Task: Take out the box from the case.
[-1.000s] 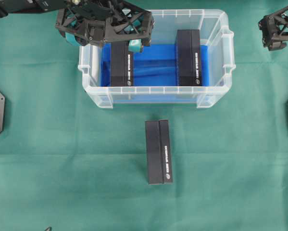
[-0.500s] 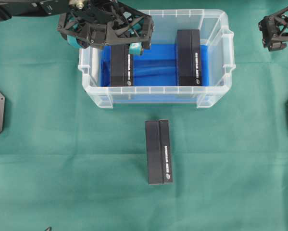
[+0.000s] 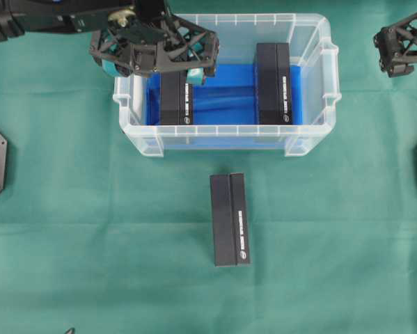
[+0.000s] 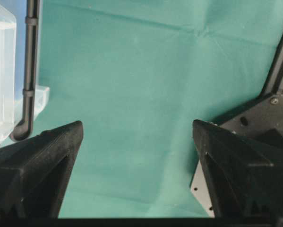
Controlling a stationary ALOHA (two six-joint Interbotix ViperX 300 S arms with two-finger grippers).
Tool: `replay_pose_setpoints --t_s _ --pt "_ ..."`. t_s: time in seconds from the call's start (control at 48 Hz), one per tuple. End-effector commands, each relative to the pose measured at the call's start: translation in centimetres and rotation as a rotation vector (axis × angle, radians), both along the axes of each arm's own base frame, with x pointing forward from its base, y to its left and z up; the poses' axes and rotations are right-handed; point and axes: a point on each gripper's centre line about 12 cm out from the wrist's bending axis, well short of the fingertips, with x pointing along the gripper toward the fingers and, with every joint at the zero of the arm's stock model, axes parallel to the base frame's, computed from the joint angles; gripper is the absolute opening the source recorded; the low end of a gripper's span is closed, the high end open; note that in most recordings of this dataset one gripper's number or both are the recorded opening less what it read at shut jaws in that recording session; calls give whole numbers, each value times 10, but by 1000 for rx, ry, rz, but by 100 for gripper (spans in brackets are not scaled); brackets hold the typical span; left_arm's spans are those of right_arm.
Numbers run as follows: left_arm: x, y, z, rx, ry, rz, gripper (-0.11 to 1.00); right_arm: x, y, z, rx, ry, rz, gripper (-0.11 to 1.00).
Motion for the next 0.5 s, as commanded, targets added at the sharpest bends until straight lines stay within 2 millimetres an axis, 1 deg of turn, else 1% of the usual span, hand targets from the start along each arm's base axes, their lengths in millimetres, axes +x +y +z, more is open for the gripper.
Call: replay_pose_setpoints --t_s 0.0,0.083,0.333,0.479 --pt "0 1 4 10 -29 1 93 0 -1 5 -15 -25 0 91" --pt "-1 3 -4 6 -13 3 93 0 -1 5 -17 -29 0 91" --pt "5 8 -22 3 -1 9 93 0 -1 3 -15 -23 2 91" --pt "6 11 -33 0 2 16 93 -1 -1 2 -14 -22 0 91"
